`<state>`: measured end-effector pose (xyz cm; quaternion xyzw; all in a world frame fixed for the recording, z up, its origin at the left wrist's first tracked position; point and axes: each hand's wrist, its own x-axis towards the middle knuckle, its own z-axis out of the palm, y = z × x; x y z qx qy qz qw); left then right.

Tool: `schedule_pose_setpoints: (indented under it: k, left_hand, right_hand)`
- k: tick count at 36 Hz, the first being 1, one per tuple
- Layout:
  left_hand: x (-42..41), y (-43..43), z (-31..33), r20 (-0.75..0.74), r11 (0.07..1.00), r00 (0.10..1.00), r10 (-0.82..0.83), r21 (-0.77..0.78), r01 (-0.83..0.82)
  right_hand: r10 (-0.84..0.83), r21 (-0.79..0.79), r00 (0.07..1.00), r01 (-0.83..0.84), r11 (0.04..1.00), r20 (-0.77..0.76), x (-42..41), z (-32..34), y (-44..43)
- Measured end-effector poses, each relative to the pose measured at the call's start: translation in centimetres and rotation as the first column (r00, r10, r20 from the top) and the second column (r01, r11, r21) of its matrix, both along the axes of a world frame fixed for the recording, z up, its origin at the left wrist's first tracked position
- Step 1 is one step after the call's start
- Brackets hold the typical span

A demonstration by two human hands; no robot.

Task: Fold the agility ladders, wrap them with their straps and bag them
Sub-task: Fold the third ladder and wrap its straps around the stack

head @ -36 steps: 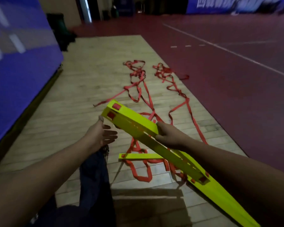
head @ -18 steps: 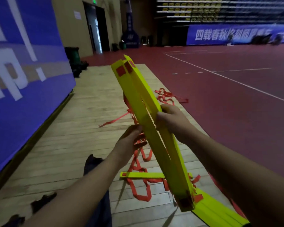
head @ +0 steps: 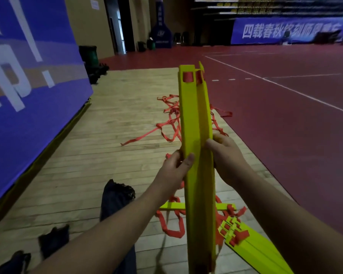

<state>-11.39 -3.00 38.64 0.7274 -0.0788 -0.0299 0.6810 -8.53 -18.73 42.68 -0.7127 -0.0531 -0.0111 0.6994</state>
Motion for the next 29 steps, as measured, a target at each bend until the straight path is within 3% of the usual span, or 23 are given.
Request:
schedule_pose_setpoints:
  k: [11, 16, 21, 27, 29]
  left_hand:
    - [3.2, 1.4, -0.7, 0.124, 0.962, 0.967, 0.221, 0.138, -0.238]
    - [4.1, 2.4, -0.5, 0.217, 0.929, 0.938, 0.269, 0.199, -0.312]
    - [4.1, 2.8, -0.5, 0.192, 0.952, 0.971, 0.142, 0.243, -0.187]
    - [4.2, 3.1, -0.3, 0.064, 0.985, 0.997, 0.047, 0.164, -0.057]
    - [4.2, 3.5, -0.4, 0.024, 0.978, 0.999, -0.023, 0.21, 0.017]
  right_hand:
    - [-0.033, -0.102, 0.999, 0.029, 0.994, -0.043, 1.4, -2.7, 1.4]
    - [0.038, -0.132, 0.997, -0.046, 0.99, -0.062, 1.7, -3.3, 1.6]
    - [0.008, -0.108, 0.997, -0.016, 0.994, -0.08, 1.6, -3.5, 1.4]
    - [0.044, -0.056, 0.995, -0.049, 0.997, -0.086, 1.4, -3.2, 1.5]
    - [0.042, -0.057, 0.997, -0.046, 0.997, -0.067, 1.2, -2.9, 1.7]
